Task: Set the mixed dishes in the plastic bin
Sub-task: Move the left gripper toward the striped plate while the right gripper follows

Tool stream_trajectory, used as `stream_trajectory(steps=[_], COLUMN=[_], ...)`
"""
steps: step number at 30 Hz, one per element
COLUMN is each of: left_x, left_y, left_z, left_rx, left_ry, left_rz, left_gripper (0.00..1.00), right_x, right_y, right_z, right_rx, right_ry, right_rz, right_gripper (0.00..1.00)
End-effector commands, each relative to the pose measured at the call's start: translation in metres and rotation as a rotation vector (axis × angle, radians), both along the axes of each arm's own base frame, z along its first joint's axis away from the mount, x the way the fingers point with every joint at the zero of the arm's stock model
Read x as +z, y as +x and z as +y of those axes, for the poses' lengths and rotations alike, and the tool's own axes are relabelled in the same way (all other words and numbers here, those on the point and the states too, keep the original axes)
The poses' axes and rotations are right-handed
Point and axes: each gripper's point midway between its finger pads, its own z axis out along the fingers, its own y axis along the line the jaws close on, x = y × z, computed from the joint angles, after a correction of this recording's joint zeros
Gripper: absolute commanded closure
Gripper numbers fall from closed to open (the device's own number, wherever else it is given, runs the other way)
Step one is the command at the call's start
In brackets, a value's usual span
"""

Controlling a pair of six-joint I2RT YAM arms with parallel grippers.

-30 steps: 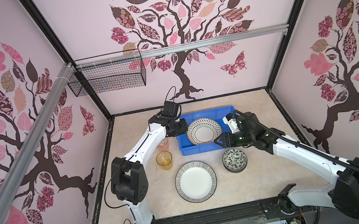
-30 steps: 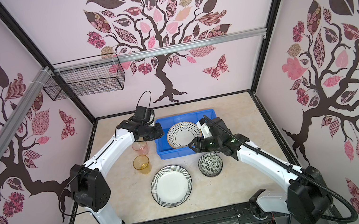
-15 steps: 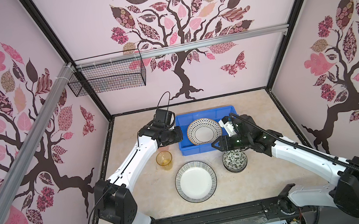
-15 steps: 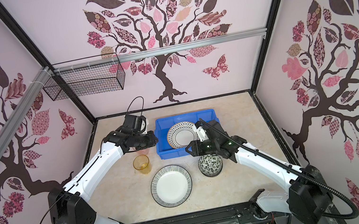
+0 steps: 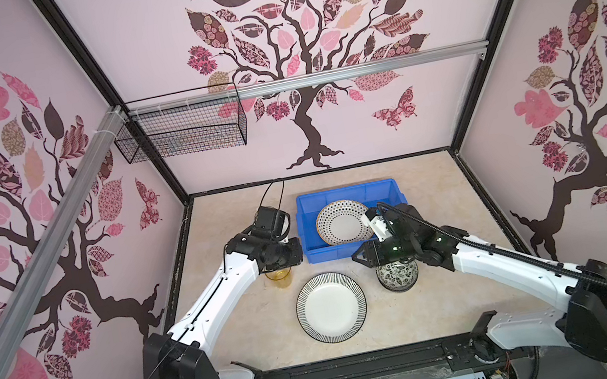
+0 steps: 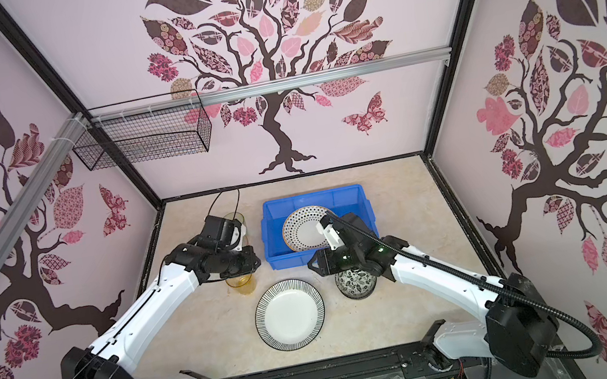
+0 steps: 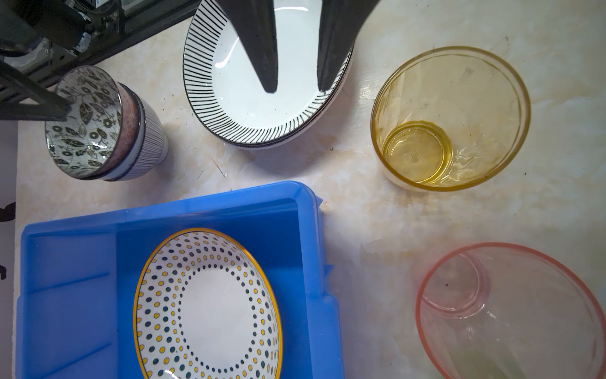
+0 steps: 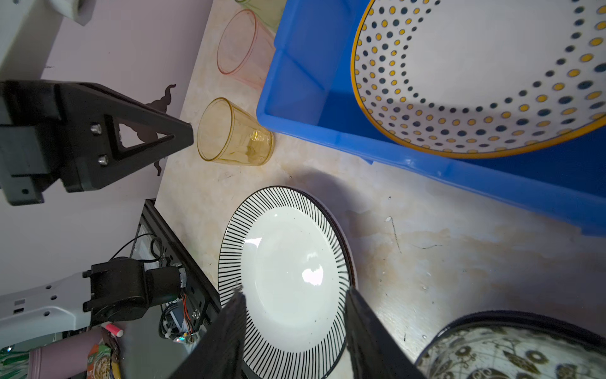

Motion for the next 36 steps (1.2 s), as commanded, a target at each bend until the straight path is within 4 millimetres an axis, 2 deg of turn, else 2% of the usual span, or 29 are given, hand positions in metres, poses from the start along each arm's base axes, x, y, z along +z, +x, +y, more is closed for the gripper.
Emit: stream_trajectory(steps=[1, 10, 16, 25, 36], left_x=[-0.007, -0.016, -0.028, -0.042, -0.050], left_y=[-0.022, -0.053, -0.068, -0.079, -0.089], left_z=[0.004, 0.013, 0.016, 0.014, 0.020], left_rx=[-0.025, -0.033, -0.031, -0.026, -0.021], left_ry=[0.000, -0.008, -0.018, -0.044, 0.000], left_rz=[0.047, 0.111, 0.157, 0.207, 0.234], left_gripper=[0.74, 0.74, 0.74, 0.74, 0.75], right_x=[-0.010, -0.027, -0.043, -0.061, -0.080], right_y=[-0.003, -0.007, -0.006, -0.011, -0.018], right_z=[0.006, 0.011, 0.006, 0.007, 0.012], right_rx=[0.012, 0.027, 0.019, 0.031, 0.075], right_ry=[-0.033, -0.108, -0.188, -0.244, -0.375], right_rz=[0.004, 0.000, -0.004, 0.017, 0.015], right_gripper=[0.49, 0.54, 0.57, 0.61, 0.64])
